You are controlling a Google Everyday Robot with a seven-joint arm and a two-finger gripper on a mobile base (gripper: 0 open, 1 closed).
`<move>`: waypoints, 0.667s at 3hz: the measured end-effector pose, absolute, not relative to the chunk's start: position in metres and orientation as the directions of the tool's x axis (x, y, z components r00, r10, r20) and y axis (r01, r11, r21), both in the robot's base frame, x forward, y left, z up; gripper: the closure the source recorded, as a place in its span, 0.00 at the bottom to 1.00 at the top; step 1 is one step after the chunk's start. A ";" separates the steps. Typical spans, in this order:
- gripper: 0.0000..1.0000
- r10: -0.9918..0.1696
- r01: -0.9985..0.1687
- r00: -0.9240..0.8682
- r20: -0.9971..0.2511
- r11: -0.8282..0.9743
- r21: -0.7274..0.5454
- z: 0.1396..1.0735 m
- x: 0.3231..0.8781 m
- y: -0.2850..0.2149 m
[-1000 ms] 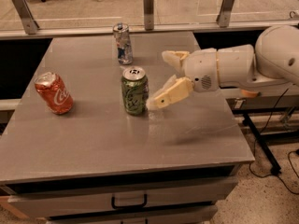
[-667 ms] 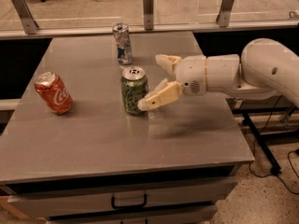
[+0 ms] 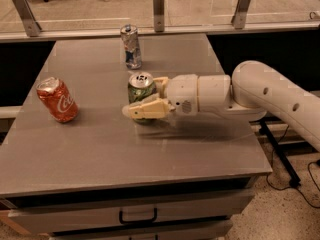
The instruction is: Pick green can
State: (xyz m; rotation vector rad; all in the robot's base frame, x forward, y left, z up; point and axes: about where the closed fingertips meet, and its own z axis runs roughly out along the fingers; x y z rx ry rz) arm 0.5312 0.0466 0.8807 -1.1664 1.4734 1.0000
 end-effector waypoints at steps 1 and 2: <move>0.62 -0.154 -0.985 -0.064 -0.986 0.168 0.038 0.881 0.522 0.056; 0.86 -0.086 -0.981 -0.023 -0.996 0.194 0.005 0.918 0.524 0.052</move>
Offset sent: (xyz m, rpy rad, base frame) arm -0.0004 -0.0093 0.0887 0.1869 -0.1068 -0.0456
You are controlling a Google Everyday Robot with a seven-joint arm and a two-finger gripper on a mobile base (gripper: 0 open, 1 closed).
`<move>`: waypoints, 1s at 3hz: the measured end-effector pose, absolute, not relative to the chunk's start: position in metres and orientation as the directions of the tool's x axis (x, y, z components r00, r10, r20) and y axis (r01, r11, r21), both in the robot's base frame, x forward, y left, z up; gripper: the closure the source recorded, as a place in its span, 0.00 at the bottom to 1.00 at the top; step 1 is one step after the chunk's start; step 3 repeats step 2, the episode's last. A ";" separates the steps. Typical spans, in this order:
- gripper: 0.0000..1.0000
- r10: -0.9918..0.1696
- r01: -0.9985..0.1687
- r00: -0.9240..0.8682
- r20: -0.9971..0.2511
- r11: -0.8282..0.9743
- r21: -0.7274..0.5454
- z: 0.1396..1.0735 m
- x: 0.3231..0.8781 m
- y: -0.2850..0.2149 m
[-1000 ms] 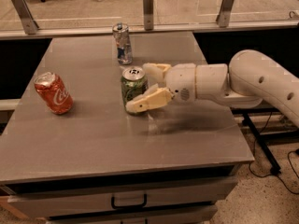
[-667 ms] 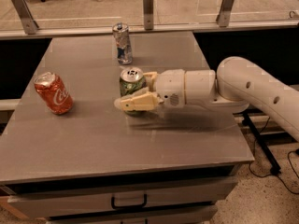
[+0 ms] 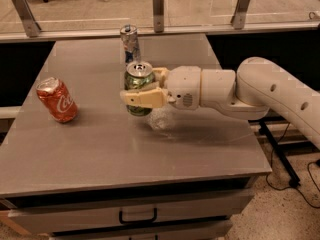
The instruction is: Pick green can
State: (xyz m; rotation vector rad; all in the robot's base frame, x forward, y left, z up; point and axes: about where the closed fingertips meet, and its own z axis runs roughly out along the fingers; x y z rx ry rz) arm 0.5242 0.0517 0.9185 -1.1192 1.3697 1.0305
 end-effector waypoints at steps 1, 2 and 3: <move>1.00 -0.043 -0.969 0.032 -0.999 0.244 -0.042 0.967 0.530 0.040; 1.00 -0.040 -0.968 0.038 -0.999 0.247 -0.046 0.971 0.530 0.039; 1.00 -0.040 -0.968 0.038 -0.999 0.247 -0.046 0.971 0.530 0.039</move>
Offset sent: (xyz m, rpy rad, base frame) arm 0.0050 -0.0110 0.0446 0.0401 -0.0532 -0.0461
